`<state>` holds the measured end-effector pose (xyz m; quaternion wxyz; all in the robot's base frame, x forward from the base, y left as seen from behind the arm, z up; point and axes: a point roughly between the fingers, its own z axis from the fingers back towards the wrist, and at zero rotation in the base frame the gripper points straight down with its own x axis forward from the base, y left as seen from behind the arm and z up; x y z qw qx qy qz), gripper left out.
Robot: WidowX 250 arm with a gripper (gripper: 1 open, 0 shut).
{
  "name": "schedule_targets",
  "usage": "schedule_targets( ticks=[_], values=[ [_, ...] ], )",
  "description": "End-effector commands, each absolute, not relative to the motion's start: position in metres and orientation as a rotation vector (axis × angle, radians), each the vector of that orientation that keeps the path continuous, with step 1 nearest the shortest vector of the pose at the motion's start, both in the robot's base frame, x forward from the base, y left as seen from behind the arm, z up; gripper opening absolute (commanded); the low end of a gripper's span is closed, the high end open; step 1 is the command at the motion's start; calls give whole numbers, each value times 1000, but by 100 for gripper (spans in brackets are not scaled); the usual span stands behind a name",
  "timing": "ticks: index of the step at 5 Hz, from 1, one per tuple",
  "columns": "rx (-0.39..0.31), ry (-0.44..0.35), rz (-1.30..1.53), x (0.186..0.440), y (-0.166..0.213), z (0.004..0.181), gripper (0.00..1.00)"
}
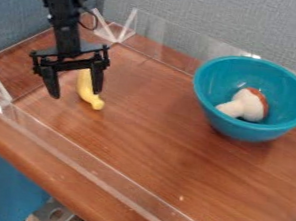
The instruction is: Put the yellow object in the blue bowl
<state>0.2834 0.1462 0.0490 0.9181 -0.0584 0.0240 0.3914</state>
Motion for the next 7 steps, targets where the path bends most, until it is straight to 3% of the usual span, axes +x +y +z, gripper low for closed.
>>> schedule_targets(
  ticks=[1, 3, 7],
  values=[
    [-122, -29, 851, 299, 139, 74, 100],
    [-111, -76, 857, 310, 112, 90, 100],
    [-40, -163, 987, 306, 123, 59, 100]
  ],
)
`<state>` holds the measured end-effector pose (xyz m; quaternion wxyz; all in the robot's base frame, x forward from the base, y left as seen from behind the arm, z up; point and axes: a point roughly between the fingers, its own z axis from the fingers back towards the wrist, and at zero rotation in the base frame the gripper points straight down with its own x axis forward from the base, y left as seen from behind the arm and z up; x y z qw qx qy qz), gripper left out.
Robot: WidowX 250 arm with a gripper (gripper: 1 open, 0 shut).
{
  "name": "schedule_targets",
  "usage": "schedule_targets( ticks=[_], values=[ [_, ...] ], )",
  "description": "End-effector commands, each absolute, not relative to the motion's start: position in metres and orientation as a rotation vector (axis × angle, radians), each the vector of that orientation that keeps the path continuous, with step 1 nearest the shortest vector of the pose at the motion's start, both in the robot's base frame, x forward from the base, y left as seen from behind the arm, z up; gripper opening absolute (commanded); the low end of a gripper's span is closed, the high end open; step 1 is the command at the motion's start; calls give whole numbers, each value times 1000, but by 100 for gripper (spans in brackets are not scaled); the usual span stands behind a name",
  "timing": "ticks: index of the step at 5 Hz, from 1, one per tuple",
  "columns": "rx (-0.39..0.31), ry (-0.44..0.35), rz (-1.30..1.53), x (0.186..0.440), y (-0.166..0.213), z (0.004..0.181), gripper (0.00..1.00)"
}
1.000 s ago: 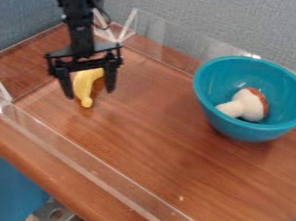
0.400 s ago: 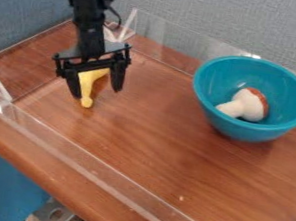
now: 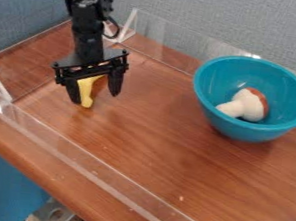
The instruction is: Put the yellow object in the blue bowl
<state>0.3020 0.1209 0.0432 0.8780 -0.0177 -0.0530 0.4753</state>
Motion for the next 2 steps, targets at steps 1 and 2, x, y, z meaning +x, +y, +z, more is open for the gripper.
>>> schedule_targets(
  ticks=[1, 2],
  values=[
    [-36, -187, 970, 313, 130, 66, 100],
    [-30, -211, 953, 319, 135, 74, 100]
  ],
)
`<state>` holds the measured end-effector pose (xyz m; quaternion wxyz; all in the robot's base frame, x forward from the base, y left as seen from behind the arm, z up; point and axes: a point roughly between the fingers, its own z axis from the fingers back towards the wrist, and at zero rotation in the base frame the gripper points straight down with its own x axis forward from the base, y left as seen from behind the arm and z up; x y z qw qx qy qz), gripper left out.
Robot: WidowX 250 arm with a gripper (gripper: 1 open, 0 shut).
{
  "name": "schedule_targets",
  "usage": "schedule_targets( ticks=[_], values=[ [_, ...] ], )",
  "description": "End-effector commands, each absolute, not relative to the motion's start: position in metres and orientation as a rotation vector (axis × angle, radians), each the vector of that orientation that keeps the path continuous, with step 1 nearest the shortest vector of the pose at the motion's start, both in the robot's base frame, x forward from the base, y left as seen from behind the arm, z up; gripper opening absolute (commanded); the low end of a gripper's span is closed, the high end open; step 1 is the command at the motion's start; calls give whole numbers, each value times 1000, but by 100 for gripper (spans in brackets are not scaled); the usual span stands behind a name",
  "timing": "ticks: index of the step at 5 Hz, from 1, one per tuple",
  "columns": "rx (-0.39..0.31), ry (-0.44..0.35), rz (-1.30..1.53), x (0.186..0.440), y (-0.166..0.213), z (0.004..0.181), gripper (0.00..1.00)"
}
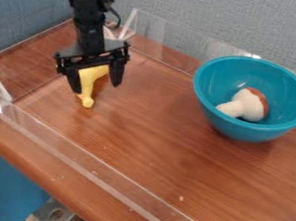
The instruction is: Put the yellow object in the blue bowl
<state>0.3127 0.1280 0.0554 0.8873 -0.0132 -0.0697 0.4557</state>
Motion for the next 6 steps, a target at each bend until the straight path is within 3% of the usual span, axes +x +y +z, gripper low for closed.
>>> schedule_targets(
  ticks=[1, 2, 5, 6],
  values=[
    [-16, -225, 963, 324, 140, 77, 100],
    [10, -229, 990, 328, 145, 72, 100],
    [59, -230, 1079, 324, 133, 86, 100],
    [20, -210, 990, 333, 123, 96, 100]
  ],
)
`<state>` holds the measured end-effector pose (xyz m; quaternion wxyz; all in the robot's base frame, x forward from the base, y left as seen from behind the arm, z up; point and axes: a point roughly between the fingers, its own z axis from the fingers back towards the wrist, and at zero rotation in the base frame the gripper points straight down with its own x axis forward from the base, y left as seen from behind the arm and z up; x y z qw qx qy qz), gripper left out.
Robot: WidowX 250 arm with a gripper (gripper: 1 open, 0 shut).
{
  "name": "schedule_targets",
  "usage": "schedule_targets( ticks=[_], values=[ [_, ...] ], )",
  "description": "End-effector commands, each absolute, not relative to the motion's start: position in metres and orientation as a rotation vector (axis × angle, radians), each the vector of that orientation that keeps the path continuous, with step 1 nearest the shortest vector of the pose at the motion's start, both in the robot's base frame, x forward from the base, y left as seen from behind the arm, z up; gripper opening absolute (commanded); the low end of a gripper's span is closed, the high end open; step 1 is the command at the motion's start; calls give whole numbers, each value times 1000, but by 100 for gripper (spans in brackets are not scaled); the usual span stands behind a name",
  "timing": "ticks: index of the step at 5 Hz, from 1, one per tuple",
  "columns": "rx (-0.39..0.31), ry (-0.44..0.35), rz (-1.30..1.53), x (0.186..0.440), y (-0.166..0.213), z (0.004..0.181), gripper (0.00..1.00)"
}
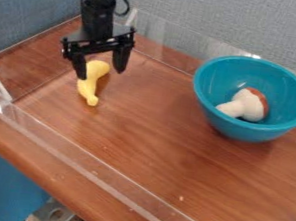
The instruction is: Put the yellow object in the blue bowl
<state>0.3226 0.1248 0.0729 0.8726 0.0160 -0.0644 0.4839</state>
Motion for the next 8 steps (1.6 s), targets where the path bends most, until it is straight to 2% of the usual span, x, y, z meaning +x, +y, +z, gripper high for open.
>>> schedule_targets(
  ticks=[1, 2, 4, 5, 8],
  values=[
    [-24, -194, 907, 343, 111, 109, 100],
    [-61, -175, 825, 356, 96, 117, 100],
    [-102, -140, 851, 375, 78, 117, 100],
    [-103, -138, 925, 377, 65, 116, 100],
    [-137, -141, 1112, 391, 36, 136, 100]
  ],
)
